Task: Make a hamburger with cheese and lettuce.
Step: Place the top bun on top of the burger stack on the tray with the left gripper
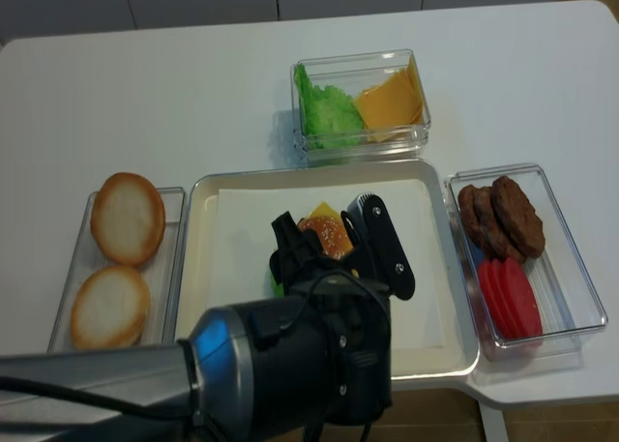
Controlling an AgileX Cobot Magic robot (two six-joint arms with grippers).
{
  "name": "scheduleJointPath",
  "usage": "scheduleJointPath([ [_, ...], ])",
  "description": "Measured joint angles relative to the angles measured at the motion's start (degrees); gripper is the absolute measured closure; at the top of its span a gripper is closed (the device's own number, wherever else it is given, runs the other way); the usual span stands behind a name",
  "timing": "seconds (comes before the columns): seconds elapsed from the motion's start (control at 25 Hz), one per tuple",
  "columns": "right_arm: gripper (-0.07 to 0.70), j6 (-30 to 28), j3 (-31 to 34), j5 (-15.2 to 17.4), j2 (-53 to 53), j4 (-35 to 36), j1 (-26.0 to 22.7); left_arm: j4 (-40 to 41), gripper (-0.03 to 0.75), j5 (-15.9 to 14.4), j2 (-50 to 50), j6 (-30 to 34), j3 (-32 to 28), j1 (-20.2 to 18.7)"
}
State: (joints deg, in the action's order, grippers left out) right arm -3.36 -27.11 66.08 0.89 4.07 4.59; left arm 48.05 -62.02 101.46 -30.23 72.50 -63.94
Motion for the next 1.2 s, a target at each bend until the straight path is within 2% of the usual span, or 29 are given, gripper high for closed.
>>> scheduleJointPath([
  [0.24,0.244,0.0,0.0,0.0,0.0,0.0,0.0,1.3,0.256,0.4,0.0,-1.1,0.0,0.0],
  [0.48,0.244,0.0,0.0,0.0,0.0,0.0,0.0,1.8,0.256,2.1,0.4,-2.6,0.0,0.0],
  [1.2,0.244,0.0,0.0,0.0,0.0,0.0,0.0,4.6,0.256,0.2,2.1,-2.8,0.0,0.0],
])
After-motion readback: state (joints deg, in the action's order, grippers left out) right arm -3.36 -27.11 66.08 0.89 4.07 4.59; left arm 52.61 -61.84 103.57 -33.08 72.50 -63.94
